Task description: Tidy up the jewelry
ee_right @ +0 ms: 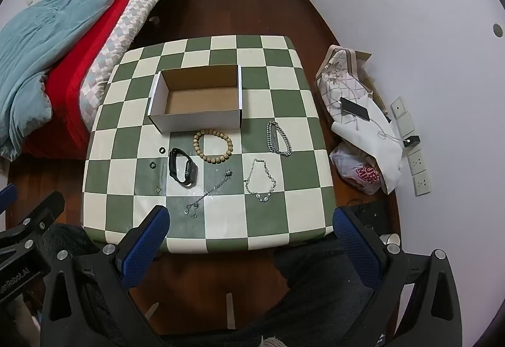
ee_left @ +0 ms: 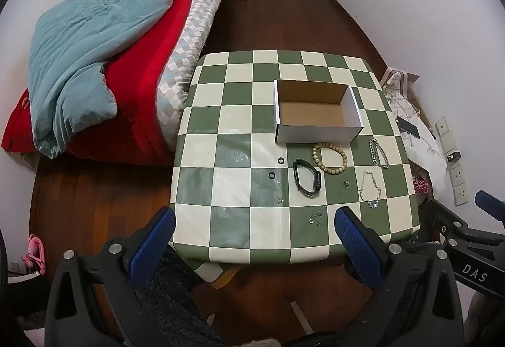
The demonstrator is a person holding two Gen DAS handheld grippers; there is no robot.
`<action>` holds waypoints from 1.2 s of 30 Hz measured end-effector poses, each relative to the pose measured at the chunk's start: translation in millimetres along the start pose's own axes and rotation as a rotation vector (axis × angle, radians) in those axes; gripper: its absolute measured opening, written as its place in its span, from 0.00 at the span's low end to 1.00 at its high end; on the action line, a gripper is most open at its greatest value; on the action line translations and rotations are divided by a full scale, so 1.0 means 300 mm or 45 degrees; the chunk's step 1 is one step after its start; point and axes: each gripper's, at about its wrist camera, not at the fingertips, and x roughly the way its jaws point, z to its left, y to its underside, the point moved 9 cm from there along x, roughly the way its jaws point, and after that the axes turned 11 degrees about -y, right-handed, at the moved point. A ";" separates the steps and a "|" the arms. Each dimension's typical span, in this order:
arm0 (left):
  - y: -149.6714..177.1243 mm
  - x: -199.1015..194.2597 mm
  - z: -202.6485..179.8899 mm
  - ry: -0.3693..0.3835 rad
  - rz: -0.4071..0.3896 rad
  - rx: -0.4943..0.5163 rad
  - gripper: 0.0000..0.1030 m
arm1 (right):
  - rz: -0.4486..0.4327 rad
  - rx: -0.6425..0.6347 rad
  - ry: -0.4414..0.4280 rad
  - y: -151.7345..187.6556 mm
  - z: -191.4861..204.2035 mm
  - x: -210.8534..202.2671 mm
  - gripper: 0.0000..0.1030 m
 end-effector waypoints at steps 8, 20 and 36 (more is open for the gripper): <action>-0.002 -0.001 0.001 -0.003 -0.010 -0.002 1.00 | -0.004 -0.002 0.003 0.001 0.002 -0.007 1.00; -0.002 -0.001 0.003 -0.005 -0.008 -0.003 1.00 | -0.007 -0.003 0.003 -0.002 0.005 -0.013 1.00; -0.003 -0.011 0.031 -0.019 -0.015 -0.009 1.00 | -0.012 -0.010 -0.007 -0.012 0.018 -0.008 1.00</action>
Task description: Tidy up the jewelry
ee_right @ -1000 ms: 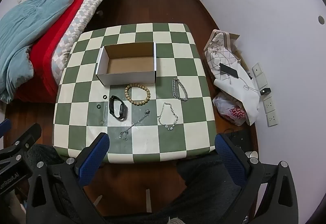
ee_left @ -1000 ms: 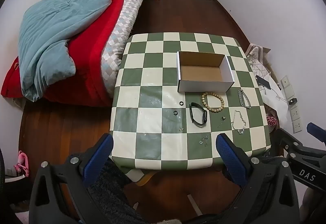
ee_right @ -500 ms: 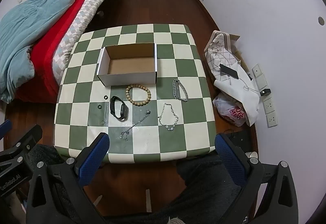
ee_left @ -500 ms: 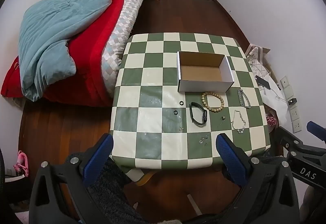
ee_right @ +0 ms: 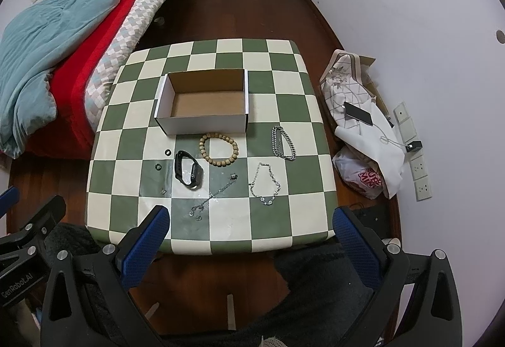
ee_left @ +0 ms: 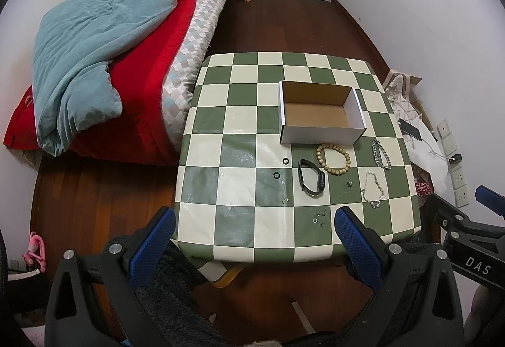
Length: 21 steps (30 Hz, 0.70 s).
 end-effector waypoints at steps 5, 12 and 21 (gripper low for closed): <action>-0.001 0.001 0.012 -0.002 -0.001 -0.008 1.00 | -0.001 0.001 -0.005 0.000 0.009 0.001 1.00; -0.001 0.000 0.011 -0.003 -0.002 -0.010 1.00 | 0.000 0.000 -0.001 0.000 0.011 0.000 1.00; -0.006 -0.008 0.014 -0.008 -0.009 -0.012 0.99 | -0.002 0.000 -0.003 0.000 0.016 -0.003 1.00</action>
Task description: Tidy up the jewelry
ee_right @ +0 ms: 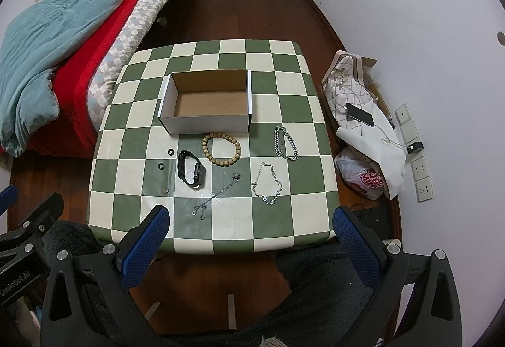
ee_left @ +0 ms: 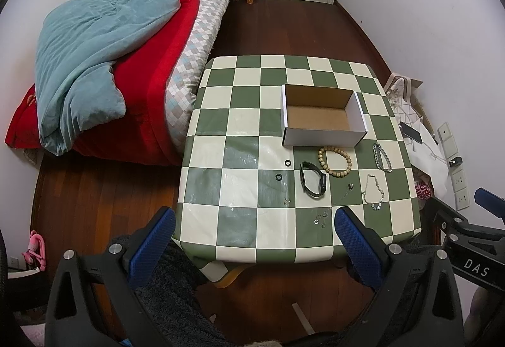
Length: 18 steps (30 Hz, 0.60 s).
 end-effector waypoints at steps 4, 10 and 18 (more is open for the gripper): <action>-0.006 -0.012 0.001 -0.001 -0.004 -0.003 1.00 | -0.001 0.000 0.002 0.001 -0.003 -0.002 1.00; -0.004 -0.011 0.000 -0.002 -0.005 -0.001 1.00 | -0.003 0.002 0.002 0.001 -0.003 -0.003 1.00; -0.010 -0.015 -0.007 -0.002 -0.008 -0.003 1.00 | -0.003 -0.002 -0.001 0.001 -0.004 -0.004 1.00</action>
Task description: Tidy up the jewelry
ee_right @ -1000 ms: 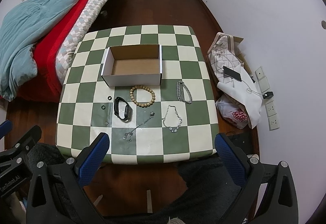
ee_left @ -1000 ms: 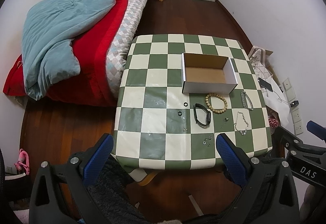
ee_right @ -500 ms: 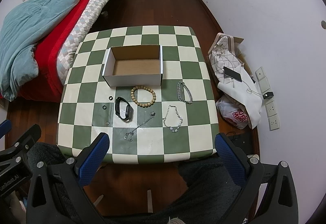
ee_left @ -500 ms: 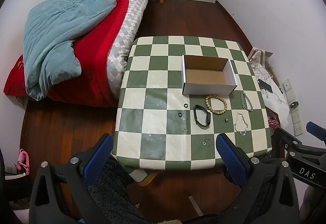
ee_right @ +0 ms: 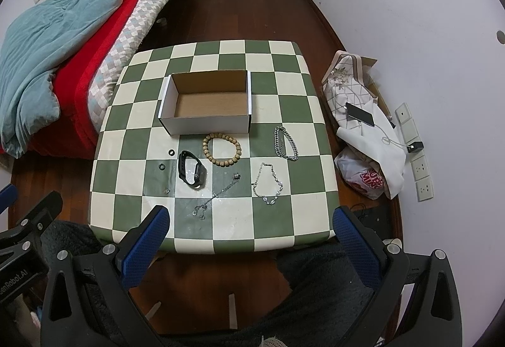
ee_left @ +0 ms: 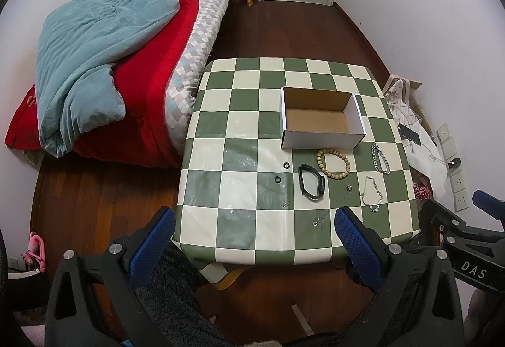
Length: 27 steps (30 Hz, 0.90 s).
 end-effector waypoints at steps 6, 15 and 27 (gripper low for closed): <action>-0.001 -0.003 -0.002 0.002 -0.001 -0.003 1.00 | -0.002 0.002 0.000 0.000 0.001 -0.001 1.00; -0.006 -0.003 -0.006 -0.002 -0.004 0.002 1.00 | -0.002 0.001 -0.001 0.000 0.002 -0.003 1.00; -0.014 0.003 -0.028 0.005 -0.025 -0.005 1.00 | -0.005 0.009 0.011 -0.016 0.021 0.013 1.00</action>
